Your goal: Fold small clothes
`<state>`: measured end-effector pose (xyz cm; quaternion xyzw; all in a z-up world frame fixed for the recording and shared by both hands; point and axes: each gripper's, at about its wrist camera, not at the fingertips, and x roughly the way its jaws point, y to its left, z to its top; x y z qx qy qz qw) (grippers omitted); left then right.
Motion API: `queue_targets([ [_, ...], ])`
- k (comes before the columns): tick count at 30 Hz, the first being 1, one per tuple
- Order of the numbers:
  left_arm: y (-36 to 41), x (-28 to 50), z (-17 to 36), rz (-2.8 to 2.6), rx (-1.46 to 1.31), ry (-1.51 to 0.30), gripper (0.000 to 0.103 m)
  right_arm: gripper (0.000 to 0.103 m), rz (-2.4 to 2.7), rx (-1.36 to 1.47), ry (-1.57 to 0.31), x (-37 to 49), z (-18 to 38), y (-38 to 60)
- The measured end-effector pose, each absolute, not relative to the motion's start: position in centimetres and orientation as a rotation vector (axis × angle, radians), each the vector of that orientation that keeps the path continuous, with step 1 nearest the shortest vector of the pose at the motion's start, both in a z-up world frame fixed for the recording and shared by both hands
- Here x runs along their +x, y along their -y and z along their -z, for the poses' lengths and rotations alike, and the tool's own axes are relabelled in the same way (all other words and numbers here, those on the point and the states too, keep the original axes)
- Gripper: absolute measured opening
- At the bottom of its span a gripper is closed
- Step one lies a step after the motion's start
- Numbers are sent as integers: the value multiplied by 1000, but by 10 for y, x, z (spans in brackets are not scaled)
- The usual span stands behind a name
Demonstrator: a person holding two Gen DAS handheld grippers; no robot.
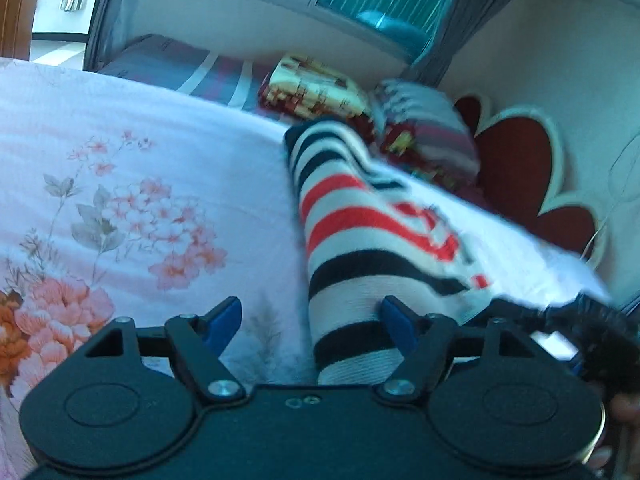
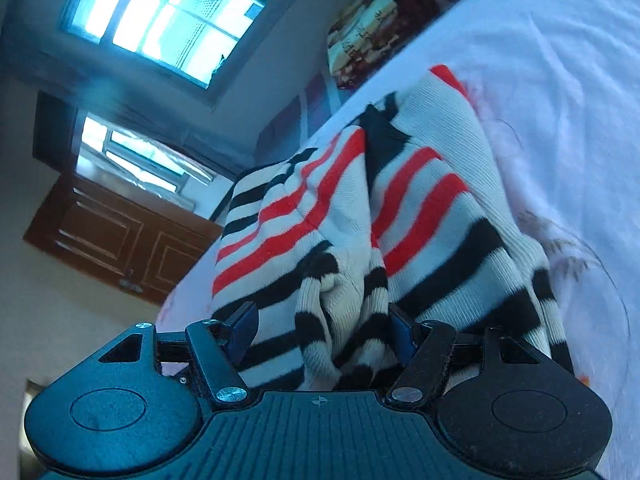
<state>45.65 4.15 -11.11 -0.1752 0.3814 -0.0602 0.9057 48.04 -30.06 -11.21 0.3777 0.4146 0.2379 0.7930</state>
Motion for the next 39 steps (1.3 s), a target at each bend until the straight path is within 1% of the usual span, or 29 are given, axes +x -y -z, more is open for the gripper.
queue_targets([
  [3,-41,451,99,126,-318,-770,74,42,-499,648,-886,488,106,281],
  [4,-42,451,95,121,-321,-743,72,25,-493,581,-877,487,103,275],
  [5,-45,455,94,114,-335,-728,72,22,-495,527,-861,483,99,271],
  [7,-52,460,94,99,-378,-732,73,21,-502,414,-809,475,90,263],
  [9,-51,469,95,99,-391,-739,72,20,-495,287,-726,462,75,257],
  [11,-42,472,90,127,-376,-729,68,20,-484,195,-637,447,62,259],
  [14,-20,475,84,171,-320,-719,68,20,-443,122,-540,428,55,272],
  [16,0,484,91,179,-247,-766,70,20,-408,124,-585,432,72,281],
  [19,25,492,103,198,-197,-798,71,20,-368,183,-714,445,113,292],
  [21,33,492,103,195,-157,-796,71,20,-370,271,-713,441,118,303],
  [26,27,494,105,223,-148,-809,73,21,-380,336,-726,439,119,314],
  [27,24,496,102,230,-158,-819,71,30,-384,378,-729,440,114,322],
  [28,20,496,97,243,-181,-815,64,38,-369,413,-708,443,107,330],
  [29,13,495,89,269,-215,-780,62,56,-343,425,-659,435,96,339],
  [30,3,496,83,286,-247,-739,63,58,-335,435,-616,435,91,348],
  [32,-9,506,76,261,-258,-716,63,58,-343,478,-628,451,87,360],
  [36,-22,540,93,258,-310,-786,62,56,-359,619,-684,502,100,373],
  [37,-22,547,98,266,-314,-808,62,54,-370,625,-698,510,101,373],
  [38,-22,551,102,280,-322,-817,62,45,-385,632,-712,521,104,372],
  [39,-22,554,106,289,-334,-820,64,40,-401,639,-723,529,107,369],
])
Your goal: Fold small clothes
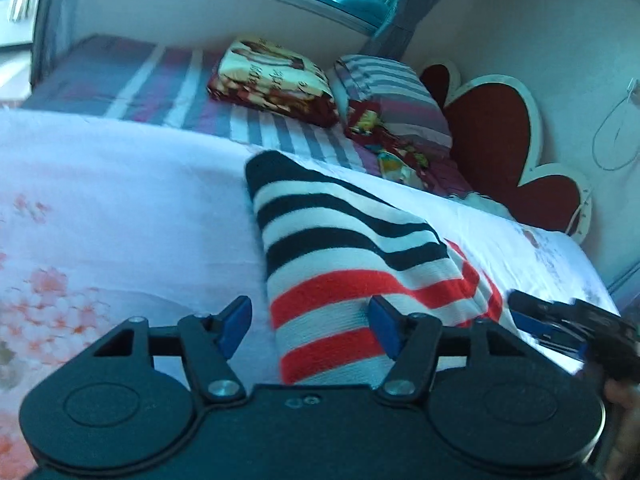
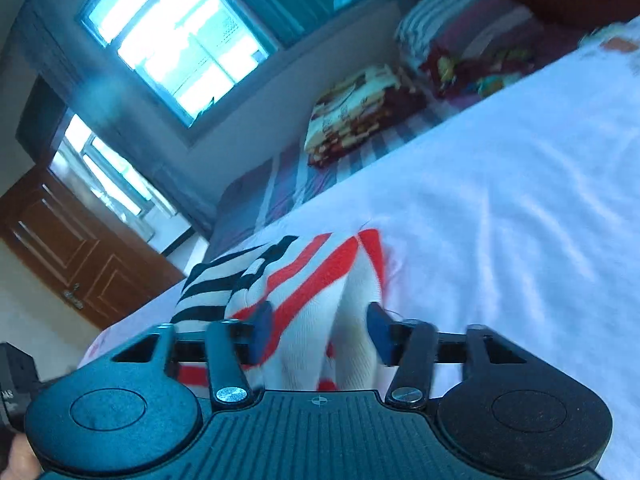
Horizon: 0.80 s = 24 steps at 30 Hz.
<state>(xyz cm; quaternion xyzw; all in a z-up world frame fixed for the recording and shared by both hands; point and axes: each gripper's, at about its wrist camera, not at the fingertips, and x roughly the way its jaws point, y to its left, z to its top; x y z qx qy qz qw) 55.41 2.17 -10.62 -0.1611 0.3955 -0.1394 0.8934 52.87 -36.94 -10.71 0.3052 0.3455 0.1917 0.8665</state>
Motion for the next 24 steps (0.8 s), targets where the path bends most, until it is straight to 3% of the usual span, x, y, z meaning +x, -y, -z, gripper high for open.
queue_targets([
  [2,-20,559,111,295,-331,-830,64,9,-410,612,-729,536,107,369],
  [7,-2,567,114,291,-214,-848,66,8,-360,340,-591,508,92,351],
  [13,19,568,116,261,-26,-831,77,9,-337,304,-706,513,118,343],
  [15,13,564,111,273,-33,-824,73,9,-316,289,-700,508,108,345],
  [16,11,557,104,275,-29,-802,62,9,-314,290,-668,499,98,348],
  [17,10,548,95,286,-17,-774,58,9,-327,291,-641,493,89,350],
  [24,19,482,92,337,11,-730,60,9,-480,134,-608,429,66,325],
])
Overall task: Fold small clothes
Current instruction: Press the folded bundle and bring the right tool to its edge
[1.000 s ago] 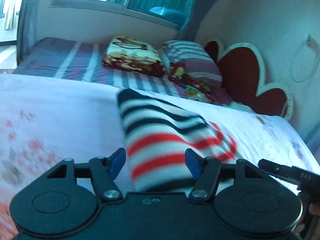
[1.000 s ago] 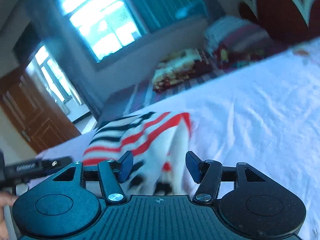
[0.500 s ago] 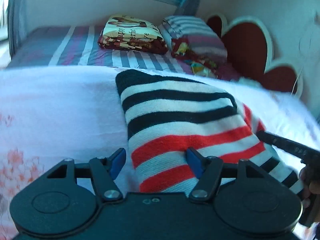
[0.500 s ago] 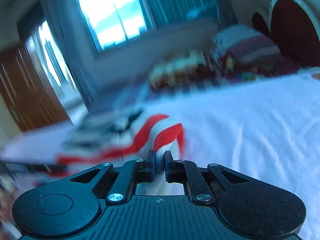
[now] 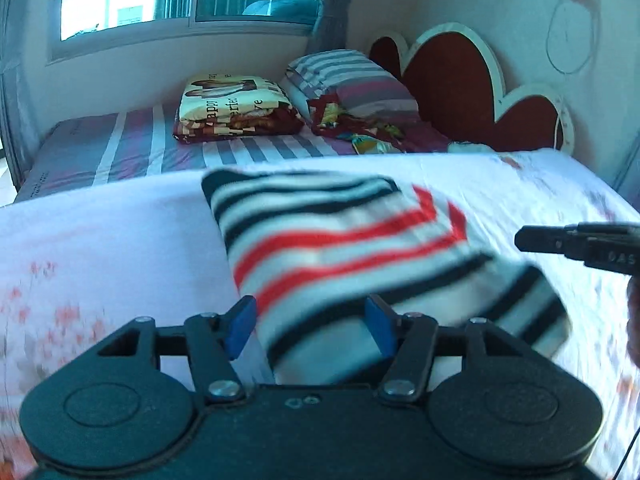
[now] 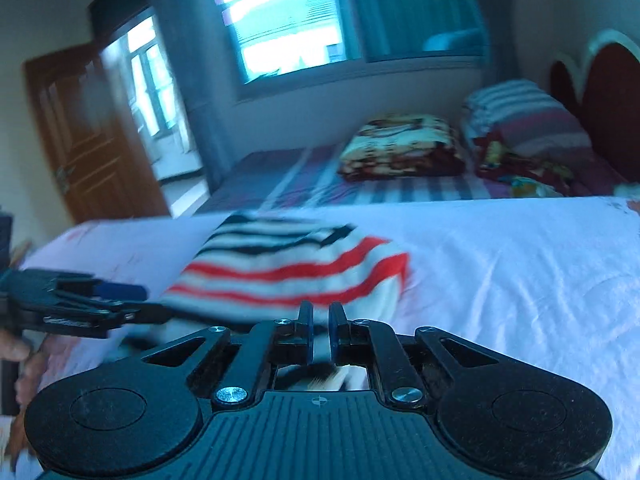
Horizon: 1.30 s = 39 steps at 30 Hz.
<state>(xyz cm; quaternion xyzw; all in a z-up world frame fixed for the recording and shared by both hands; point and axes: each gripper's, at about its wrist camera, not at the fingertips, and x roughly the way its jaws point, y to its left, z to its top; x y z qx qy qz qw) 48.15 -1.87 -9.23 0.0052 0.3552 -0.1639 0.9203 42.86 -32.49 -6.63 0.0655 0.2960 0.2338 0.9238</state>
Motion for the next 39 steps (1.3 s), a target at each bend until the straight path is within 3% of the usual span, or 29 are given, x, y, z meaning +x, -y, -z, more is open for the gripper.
queue_targets([
  [4,15,478,104,311,-19,-741,69,4,-433,38,-721,435,98,310],
  [8,16,479,107,306,3,-732,72,4,-414,57,-736,438,101,309],
  [11,12,466,86,310,-5,-718,56,4,-403,55,-700,427,86,311],
  [15,6,447,85,319,11,-731,56,4,-454,48,-680,403,78,311],
  [20,4,438,108,260,8,-772,66,4,-407,37,-767,405,108,307],
  [26,-1,433,118,243,-5,-778,68,4,-384,88,-782,406,118,309],
  [29,-1,433,122,226,-1,-781,74,4,-366,67,-778,404,119,308],
  [31,1,434,122,199,14,-774,85,4,-348,84,-791,407,118,308],
  [34,-2,434,119,193,4,-778,86,4,-316,66,-794,406,112,302],
  [35,-1,433,117,191,15,-774,86,16,-308,66,-791,405,112,301],
  [36,0,431,114,187,31,-771,86,48,-286,73,-786,404,111,302],
  [37,1,430,113,185,43,-770,86,62,-268,81,-774,401,109,304],
  [39,2,426,109,186,52,-766,84,65,-278,107,-747,396,105,309],
])
